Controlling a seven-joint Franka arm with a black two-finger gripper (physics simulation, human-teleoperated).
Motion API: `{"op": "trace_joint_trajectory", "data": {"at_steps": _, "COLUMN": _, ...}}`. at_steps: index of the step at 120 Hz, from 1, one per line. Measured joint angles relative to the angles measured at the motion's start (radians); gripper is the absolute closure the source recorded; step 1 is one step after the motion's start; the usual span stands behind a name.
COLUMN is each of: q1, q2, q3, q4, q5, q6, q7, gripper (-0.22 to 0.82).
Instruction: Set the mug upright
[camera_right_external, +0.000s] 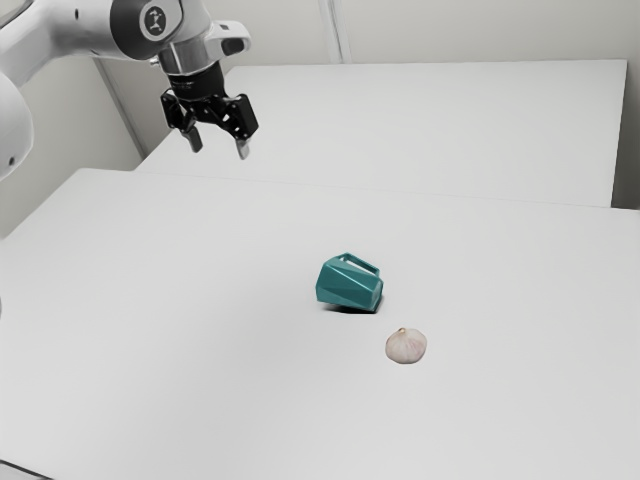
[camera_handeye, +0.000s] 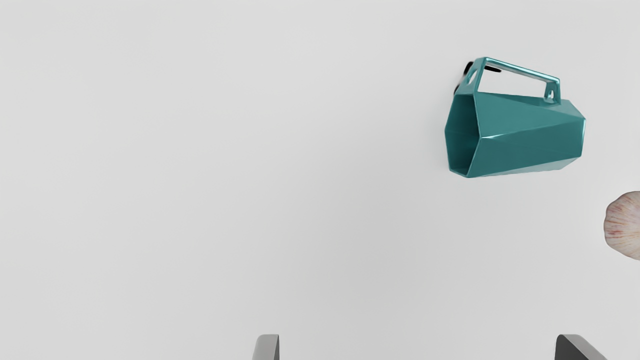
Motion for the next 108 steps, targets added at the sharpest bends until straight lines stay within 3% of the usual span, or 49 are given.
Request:
{"op": "trace_joint_trajectory", "data": {"at_steps": 33, "q1": 0.043, "q2": -0.006, "q3": 0.0, "q4": -0.019, "q5": -0.047, "q6": 0.014, "q7": -0.01, "gripper": 0.0}}
{"op": "trace_joint_trajectory", "data": {"at_steps": 69, "q1": 0.106, "q2": -0.018, "q3": -0.009, "q4": -0.118, "q5": -0.266, "q6": 0.028, "q7": -0.023, "gripper": 0.0}}
{"op": "trace_joint_trajectory", "data": {"at_steps": 108, "q1": 0.139, "q2": 0.13, "q3": -0.006, "q4": -0.166, "q5": -0.476, "q6": 0.057, "q7": 0.064, "gripper": 0.0}}
